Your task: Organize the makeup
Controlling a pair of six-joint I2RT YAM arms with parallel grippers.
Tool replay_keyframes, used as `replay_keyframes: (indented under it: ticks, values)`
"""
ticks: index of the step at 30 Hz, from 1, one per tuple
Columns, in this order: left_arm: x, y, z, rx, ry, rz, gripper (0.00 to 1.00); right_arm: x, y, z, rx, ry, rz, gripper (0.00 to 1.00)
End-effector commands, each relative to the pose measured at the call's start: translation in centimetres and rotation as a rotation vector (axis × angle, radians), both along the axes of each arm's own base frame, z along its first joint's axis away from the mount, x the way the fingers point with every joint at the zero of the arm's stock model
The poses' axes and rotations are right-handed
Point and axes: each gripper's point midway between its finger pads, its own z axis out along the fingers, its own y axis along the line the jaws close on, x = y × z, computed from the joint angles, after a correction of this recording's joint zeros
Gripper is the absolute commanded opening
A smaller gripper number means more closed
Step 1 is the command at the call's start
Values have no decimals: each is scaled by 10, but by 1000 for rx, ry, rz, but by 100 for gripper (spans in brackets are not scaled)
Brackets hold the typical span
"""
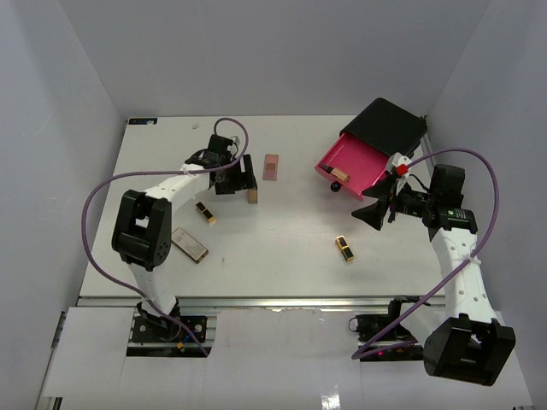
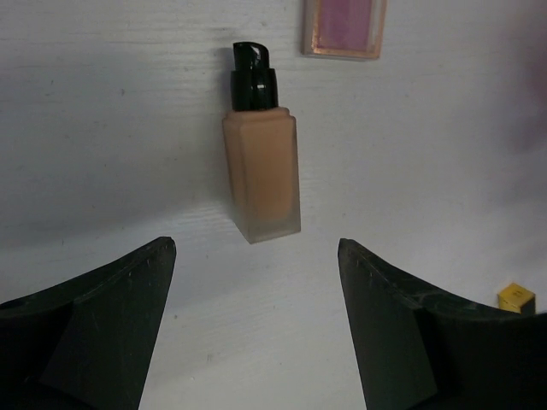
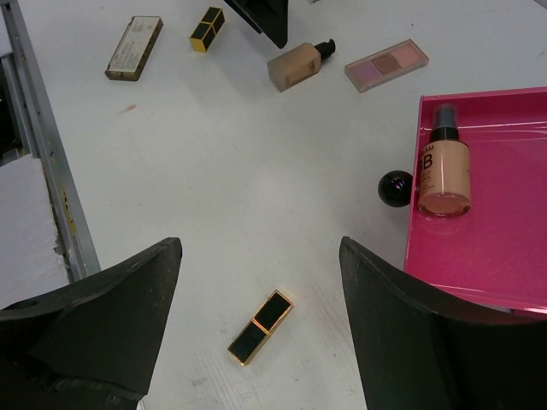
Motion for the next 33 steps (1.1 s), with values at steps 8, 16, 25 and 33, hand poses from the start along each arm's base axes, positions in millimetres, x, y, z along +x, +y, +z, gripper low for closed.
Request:
replay_keyframes:
  ticks: [8,16,25,33]
  values:
    - [26,-10,-5,161,-41,-44,83,-3,1,10,33,-31,23,81]
    - [32,-9,-35,222,9,-49,73,-1,-3,8,36,-23,9,81]
    - [33,-14,-33,223,-2,-61,47,0,-5,7,42,-16,4,81]
    - [19,-16,-5,198,-51,-69,15,1,-7,8,45,-17,-4,81]
